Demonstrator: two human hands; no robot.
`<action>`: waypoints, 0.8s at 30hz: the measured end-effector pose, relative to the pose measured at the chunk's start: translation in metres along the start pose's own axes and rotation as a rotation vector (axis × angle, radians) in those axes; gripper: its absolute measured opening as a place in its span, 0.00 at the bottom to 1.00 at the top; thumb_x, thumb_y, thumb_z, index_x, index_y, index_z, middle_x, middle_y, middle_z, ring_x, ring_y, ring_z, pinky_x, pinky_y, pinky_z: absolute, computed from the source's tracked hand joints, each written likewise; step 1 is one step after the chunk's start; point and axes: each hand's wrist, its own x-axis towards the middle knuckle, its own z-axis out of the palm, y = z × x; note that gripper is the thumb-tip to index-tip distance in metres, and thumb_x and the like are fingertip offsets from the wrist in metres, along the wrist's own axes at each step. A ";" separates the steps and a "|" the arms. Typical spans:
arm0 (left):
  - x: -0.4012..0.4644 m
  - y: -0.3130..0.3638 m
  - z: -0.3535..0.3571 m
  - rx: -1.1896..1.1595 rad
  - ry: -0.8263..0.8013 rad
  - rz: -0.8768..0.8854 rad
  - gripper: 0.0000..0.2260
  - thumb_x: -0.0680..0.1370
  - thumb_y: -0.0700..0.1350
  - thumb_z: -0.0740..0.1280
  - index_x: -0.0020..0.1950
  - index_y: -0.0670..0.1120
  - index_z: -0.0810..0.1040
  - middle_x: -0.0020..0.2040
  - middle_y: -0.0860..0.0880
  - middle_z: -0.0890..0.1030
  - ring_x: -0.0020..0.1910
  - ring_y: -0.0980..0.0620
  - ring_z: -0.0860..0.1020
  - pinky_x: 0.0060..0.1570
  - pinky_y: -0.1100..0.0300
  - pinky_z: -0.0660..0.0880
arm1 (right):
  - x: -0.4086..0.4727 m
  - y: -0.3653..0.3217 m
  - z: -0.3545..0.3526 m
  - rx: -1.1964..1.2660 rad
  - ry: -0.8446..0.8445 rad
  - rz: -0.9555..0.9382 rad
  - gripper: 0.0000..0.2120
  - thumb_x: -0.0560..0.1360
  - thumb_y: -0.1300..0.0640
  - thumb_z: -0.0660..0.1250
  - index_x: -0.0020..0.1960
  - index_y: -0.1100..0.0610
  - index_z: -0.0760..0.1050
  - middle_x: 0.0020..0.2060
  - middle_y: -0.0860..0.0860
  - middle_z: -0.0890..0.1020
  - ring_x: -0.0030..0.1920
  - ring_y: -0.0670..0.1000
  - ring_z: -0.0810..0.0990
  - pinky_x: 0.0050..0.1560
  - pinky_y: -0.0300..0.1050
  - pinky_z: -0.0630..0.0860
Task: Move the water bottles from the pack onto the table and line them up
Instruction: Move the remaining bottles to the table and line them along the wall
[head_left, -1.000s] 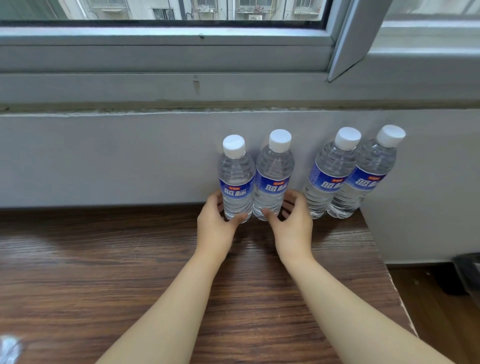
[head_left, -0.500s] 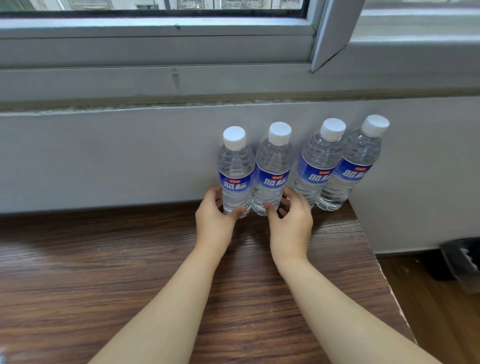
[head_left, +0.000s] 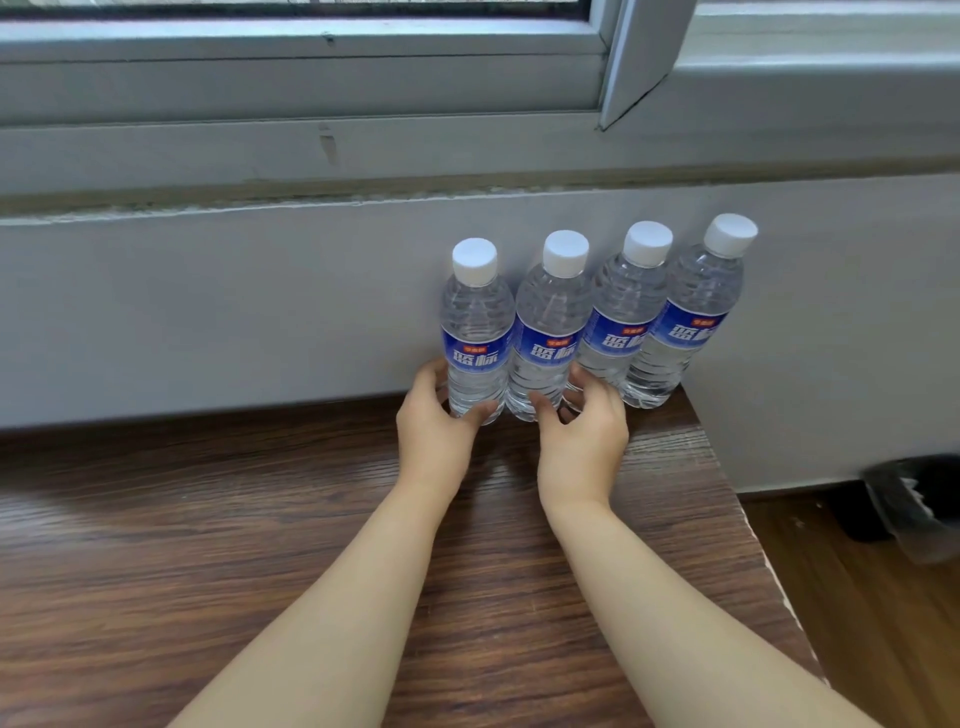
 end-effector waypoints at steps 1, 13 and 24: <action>0.000 0.000 0.000 0.002 0.002 0.002 0.25 0.67 0.39 0.77 0.62 0.46 0.74 0.54 0.54 0.78 0.53 0.59 0.75 0.53 0.66 0.69 | 0.000 -0.001 -0.001 0.000 -0.003 0.015 0.21 0.70 0.61 0.75 0.61 0.57 0.76 0.52 0.45 0.74 0.50 0.49 0.79 0.52 0.52 0.79; -0.005 -0.003 0.002 0.094 -0.002 0.042 0.28 0.67 0.42 0.77 0.64 0.48 0.71 0.62 0.49 0.77 0.62 0.51 0.75 0.56 0.62 0.68 | -0.003 -0.004 -0.010 0.039 -0.049 0.084 0.20 0.72 0.61 0.73 0.61 0.54 0.74 0.54 0.47 0.78 0.52 0.48 0.80 0.52 0.46 0.78; -0.080 -0.002 -0.101 0.187 -0.002 -0.070 0.09 0.76 0.40 0.69 0.56 0.45 0.78 0.53 0.51 0.81 0.49 0.62 0.77 0.46 0.80 0.68 | -0.057 -0.024 -0.010 0.029 -0.567 0.118 0.07 0.76 0.61 0.65 0.48 0.49 0.75 0.44 0.49 0.81 0.48 0.52 0.82 0.55 0.49 0.78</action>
